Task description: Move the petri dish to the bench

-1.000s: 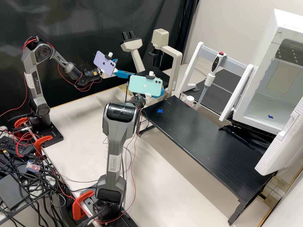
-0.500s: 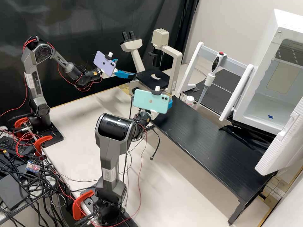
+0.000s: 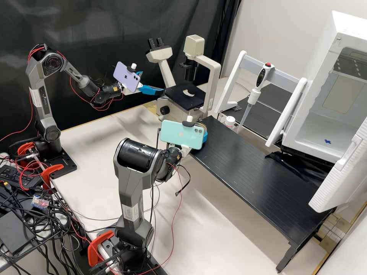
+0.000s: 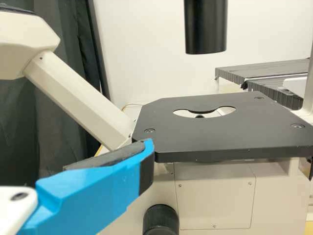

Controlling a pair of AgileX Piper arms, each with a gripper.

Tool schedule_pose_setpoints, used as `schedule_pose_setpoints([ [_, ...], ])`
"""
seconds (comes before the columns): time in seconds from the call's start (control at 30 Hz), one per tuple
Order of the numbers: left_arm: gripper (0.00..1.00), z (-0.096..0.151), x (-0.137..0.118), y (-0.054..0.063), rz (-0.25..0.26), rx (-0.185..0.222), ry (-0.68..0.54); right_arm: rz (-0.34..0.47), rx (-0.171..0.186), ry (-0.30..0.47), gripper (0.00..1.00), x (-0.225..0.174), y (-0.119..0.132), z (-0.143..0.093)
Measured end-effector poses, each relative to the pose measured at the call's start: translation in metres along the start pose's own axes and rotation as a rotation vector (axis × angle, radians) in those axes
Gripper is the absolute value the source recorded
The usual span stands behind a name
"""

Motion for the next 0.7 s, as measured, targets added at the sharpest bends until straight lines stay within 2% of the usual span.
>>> schedule_pose_setpoints([
  [0.4,1.00,0.000,0.000,0.000,0.000,0.000,0.000,0.009,0.022,0.010,0.00,-0.004,0.002,0.011],
  [0.7,1.00,0.000,0.000,0.000,0.000,0.000,0.000,0.009,0.020,0.027,0.00,-0.012,-0.005,0.011],
])
